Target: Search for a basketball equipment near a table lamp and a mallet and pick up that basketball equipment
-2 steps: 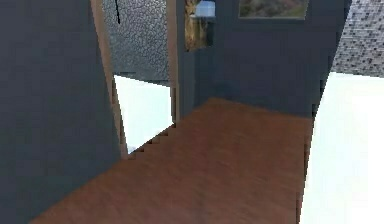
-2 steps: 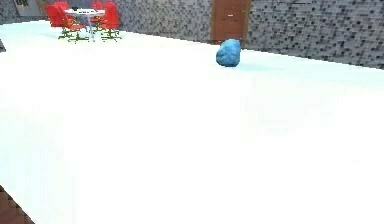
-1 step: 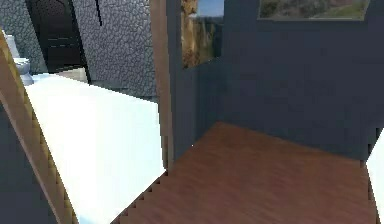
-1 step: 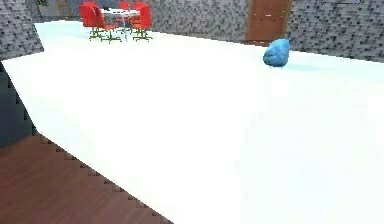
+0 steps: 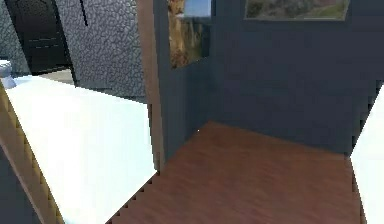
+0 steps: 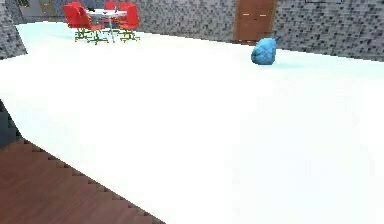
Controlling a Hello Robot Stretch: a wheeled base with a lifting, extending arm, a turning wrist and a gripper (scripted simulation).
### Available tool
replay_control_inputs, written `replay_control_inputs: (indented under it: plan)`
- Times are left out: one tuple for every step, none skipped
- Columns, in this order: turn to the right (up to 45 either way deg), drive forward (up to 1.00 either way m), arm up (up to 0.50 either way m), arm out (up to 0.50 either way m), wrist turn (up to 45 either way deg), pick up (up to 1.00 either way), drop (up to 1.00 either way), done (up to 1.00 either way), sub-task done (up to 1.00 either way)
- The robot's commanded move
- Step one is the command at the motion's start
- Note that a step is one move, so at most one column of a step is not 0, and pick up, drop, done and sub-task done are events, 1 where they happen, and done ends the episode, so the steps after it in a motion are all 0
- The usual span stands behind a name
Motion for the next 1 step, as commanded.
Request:
replay_control_inputs:
  plan:
    - [0.0, 1.00, 0.00, 0.00, 0.0, 0.00, 0.00, 0.00, 0.00]
